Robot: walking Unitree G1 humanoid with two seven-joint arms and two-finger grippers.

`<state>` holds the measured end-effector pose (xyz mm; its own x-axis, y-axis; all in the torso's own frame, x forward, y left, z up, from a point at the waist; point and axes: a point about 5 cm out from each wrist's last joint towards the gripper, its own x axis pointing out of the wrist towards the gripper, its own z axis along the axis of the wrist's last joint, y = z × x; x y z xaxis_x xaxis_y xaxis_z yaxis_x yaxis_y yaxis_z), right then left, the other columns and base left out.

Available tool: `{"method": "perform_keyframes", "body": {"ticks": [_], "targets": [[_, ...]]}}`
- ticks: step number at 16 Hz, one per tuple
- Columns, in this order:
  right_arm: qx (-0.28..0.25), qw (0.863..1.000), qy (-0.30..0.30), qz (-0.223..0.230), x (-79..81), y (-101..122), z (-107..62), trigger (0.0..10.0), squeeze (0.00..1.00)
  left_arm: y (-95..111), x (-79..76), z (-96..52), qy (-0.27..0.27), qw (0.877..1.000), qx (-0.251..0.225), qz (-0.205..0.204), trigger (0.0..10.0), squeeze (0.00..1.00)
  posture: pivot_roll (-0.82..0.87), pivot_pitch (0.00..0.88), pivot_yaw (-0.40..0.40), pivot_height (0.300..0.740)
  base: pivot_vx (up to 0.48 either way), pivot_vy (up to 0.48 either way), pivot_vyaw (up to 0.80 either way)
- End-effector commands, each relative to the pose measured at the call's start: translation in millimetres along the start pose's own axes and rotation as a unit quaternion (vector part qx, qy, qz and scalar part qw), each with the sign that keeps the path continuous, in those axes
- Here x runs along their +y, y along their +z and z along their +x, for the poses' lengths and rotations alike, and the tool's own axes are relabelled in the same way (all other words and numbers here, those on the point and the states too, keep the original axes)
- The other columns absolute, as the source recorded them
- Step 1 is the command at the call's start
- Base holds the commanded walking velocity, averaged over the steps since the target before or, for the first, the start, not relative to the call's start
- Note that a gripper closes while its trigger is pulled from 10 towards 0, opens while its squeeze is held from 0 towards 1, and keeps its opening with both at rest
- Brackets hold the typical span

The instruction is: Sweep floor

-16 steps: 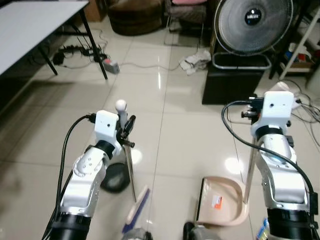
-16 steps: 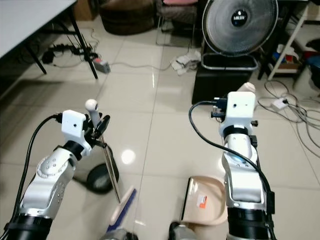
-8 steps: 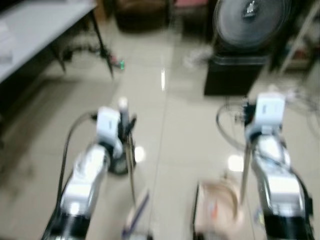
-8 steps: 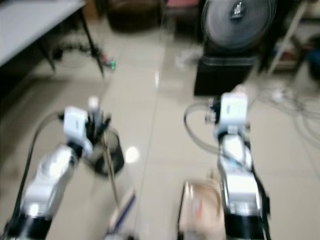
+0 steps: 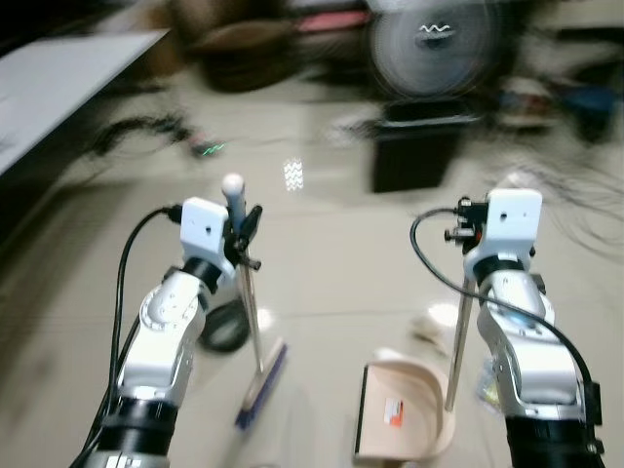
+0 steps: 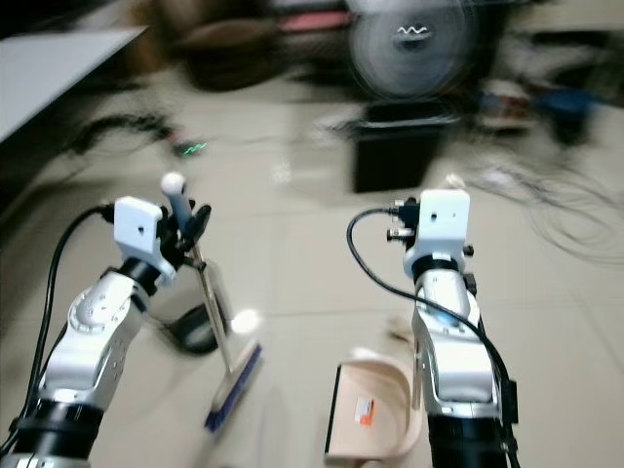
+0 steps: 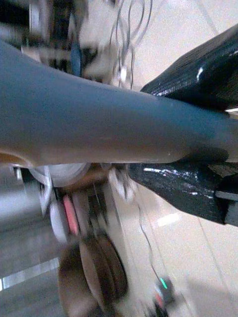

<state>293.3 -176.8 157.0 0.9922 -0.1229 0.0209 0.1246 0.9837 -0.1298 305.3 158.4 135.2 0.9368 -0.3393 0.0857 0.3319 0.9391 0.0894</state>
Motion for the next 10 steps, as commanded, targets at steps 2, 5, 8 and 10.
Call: {"method": "perform_keyframes", "body": {"ticks": [2, 5, 8, 10], "targets": [[-0.011, 1.000, -0.007, 0.000, -4.0, 5.0, -1.7, 10.0, 0.00, 9.4, -1.3, 4.6, -0.002, 1.000, -0.025, 0.008, 10.0, 0.00, -0.03, 0.052, 0.111, 0.740, 0.469, 0.000, -0.31], [-0.008, 1.000, -0.007, 0.000, -4.3, 2.8, -3.5, 10.0, 0.00, 8.2, -0.8, 4.7, 0.001, 1.000, -0.023, 0.010, 10.0, 0.00, -0.04, 0.056, 0.112, 0.740, 0.469, 0.000, 0.00], [-0.012, 1.000, 0.004, -0.001, -1.9, 2.9, -3.9, 10.0, 0.00, 7.9, -0.2, 4.7, 0.007, 1.000, -0.023, 0.013, 10.0, 0.00, -0.04, 0.058, 0.109, 0.740, 0.469, 0.000, 0.00], [-0.016, 1.000, 0.016, 0.000, 1.7, 3.9, -3.7, 10.0, 0.00, 6.9, 0.8, 4.3, 0.011, 1.000, -0.022, 0.015, 10.0, 0.00, -0.04, 0.060, 0.107, 0.740, 0.469, 0.000, 0.00]]}}
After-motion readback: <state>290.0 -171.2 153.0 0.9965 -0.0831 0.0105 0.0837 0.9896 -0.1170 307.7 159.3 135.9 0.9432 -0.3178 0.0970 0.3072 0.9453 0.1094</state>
